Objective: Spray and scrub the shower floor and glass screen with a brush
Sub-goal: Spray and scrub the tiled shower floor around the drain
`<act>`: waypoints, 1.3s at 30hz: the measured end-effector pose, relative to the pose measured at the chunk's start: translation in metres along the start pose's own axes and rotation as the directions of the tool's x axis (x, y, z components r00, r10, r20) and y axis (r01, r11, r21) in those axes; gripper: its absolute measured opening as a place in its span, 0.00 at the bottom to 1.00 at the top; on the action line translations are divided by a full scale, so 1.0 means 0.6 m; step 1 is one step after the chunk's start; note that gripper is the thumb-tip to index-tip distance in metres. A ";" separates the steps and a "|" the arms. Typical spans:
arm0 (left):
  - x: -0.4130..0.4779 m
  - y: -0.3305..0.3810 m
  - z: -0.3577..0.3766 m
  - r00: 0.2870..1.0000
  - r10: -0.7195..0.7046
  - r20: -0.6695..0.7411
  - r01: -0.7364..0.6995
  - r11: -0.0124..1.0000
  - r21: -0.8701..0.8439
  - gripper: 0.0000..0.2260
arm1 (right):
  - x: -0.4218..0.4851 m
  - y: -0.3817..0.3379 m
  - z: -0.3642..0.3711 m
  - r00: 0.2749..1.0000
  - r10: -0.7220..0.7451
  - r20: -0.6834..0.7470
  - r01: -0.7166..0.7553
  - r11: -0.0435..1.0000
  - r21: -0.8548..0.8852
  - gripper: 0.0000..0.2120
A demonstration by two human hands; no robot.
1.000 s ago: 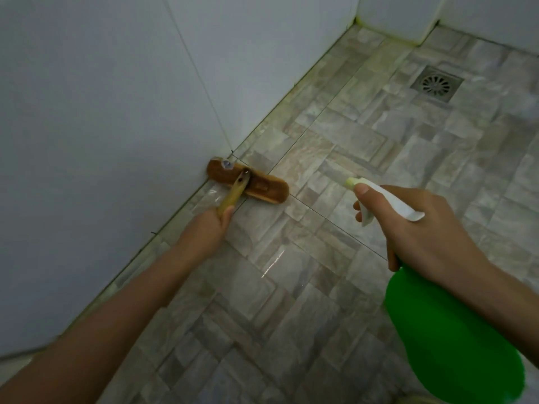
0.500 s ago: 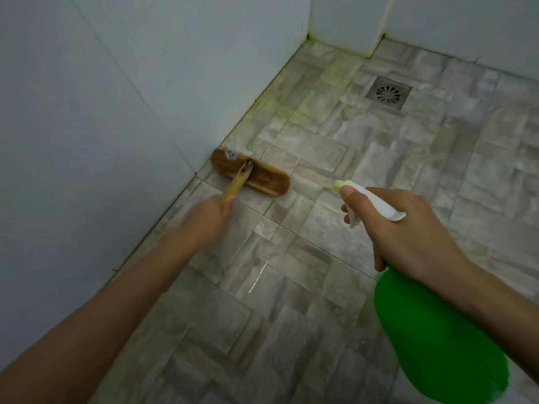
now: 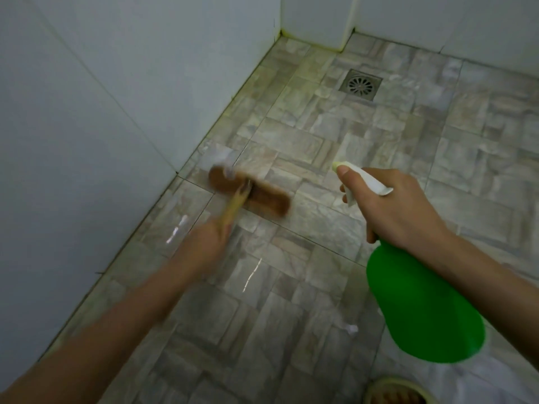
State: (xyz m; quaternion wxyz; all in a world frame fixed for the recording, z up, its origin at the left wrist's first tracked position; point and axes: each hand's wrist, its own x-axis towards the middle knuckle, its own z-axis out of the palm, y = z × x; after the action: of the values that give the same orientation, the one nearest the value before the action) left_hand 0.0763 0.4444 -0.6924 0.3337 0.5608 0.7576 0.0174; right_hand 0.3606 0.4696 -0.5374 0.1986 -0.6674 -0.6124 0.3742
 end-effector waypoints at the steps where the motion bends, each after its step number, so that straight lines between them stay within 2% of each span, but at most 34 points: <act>1: -0.076 -0.038 0.025 0.999 -0.023 0.028 0.023 1.000 0.006 0.16 | -0.003 0.006 -0.007 1.000 0.012 -0.004 -0.012 1.000 -0.002 0.31; 2: -0.158 -0.063 0.041 1.000 -0.027 0.015 0.026 0.998 0.051 0.17 | -0.004 0.010 -0.012 1.000 0.025 -0.004 -0.025 1.000 -0.003 0.32; 3: -0.225 -0.080 0.053 1.000 0.002 -0.020 0.001 0.990 0.143 0.24 | -0.006 0.015 -0.020 0.999 0.041 -0.005 -0.041 0.999 -0.005 0.31; 5: -0.292 -0.087 0.065 0.998 0.010 0.056 -0.029 0.942 0.334 0.51 | -0.003 0.019 -0.031 0.998 0.056 -0.008 -0.056 0.998 -0.030 0.30; 6: -0.301 -0.080 0.064 0.997 0.016 0.078 -0.044 0.926 0.376 0.52 | -0.001 0.019 -0.033 0.999 0.049 -0.010 -0.049 0.998 -0.045 0.30; 8: -0.262 -0.058 0.059 0.998 0.046 0.050 -0.060 0.941 0.333 0.29 | 0.001 0.013 -0.034 1.000 0.011 -0.011 -0.011 0.998 -0.065 0.30; 9: -0.221 -0.039 0.050 0.995 0.014 0.097 -0.040 0.962 0.271 0.19 | 0.002 0.010 -0.035 1.000 -0.009 -0.014 0.008 0.998 -0.065 0.30; 10: -0.173 -0.017 0.045 0.989 0.002 0.146 -0.036 0.972 0.234 0.16 | 0.001 0.010 -0.037 0.999 -0.026 -0.021 0.024 0.998 -0.063 0.30; 12: -0.075 0.049 0.033 0.995 0.044 0.087 -0.060 0.979 0.196 0.18 | -0.002 0.014 -0.047 0.999 -0.037 -0.039 0.034 0.998 -0.054 0.30; 14: -0.023 0.119 0.029 0.995 0.093 -0.035 -0.086 0.983 0.160 0.19 | -0.007 0.024 -0.065 0.998 -0.012 -0.060 0.010 0.999 -0.032 0.31; 16: -0.035 0.151 0.058 0.991 0.123 -0.054 -0.118 0.988 0.095 0.15 | -0.014 0.041 -0.090 0.996 0.028 -0.082 -0.028 1.000 -0.005 0.31; 19: -0.165 0.119 0.113 0.981 0.176 0.083 -0.187 0.970 0.157 0.08 | -0.034 0.070 -0.131 0.993 0.065 -0.097 -0.068 0.997 -0.024 0.31; 21: -0.265 0.104 0.144 0.955 0.149 0.255 -0.218 0.939 0.267 0.13 | -0.048 0.092 -0.153 0.991 0.083 -0.104 -0.089 0.995 -0.051 0.32; 22: -0.293 0.108 0.156 0.940 0.153 0.305 -0.256 0.907 0.335 0.17 | -0.054 0.101 -0.162 0.991 0.091 -0.102 -0.097 0.994 -0.059 0.32; 24: -0.283 0.136 0.159 0.930 0.151 0.335 -0.276 0.889 0.365 0.21 | -0.057 0.110 -0.168 0.990 0.104 -0.101 -0.109 0.993 -0.047 0.32; 26: -0.216 0.181 0.163 0.950 0.190 0.248 -0.253 0.933 0.256 0.17 | -0.056 0.114 -0.176 0.988 0.108 -0.108 -0.113 0.993 -0.041 0.32; 28: -0.131 0.249 0.156 0.977 0.169 0.134 -0.187 0.972 0.141 0.12 | -0.058 0.123 -0.186 0.986 0.113 -0.123 -0.117 0.993 -0.027 0.32; 31: -0.072 0.321 0.170 0.995 0.078 -0.065 -0.081 0.995 -0.049 0.16 | -0.065 0.144 -0.209 0.980 0.141 -0.140 -0.139 0.990 0.022 0.31; 33: -0.118 0.314 0.200 0.994 0.103 -0.041 -0.105 0.993 -0.049 0.13 | -0.074 0.164 -0.229 0.977 0.172 -0.125 -0.167 0.985 0.044 0.30; 36: -0.216 0.285 0.223 0.988 0.130 0.089 -0.133 0.990 0.034 0.11 | -0.077 0.188 -0.242 0.978 0.191 -0.083 -0.187 0.981 0.046 0.29; 39: -0.163 0.309 0.206 0.994 0.085 0.062 -0.089 0.993 0.077 0.13 | -0.056 0.195 -0.227 0.988 0.151 -0.032 -0.150 0.988 0.032 0.30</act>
State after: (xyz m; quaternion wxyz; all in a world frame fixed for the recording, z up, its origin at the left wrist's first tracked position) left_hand 0.3112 0.3861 -0.6664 0.3321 0.6064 0.7224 -0.0144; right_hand 0.5411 0.4438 -0.5260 0.1901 -0.7151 -0.5513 0.3854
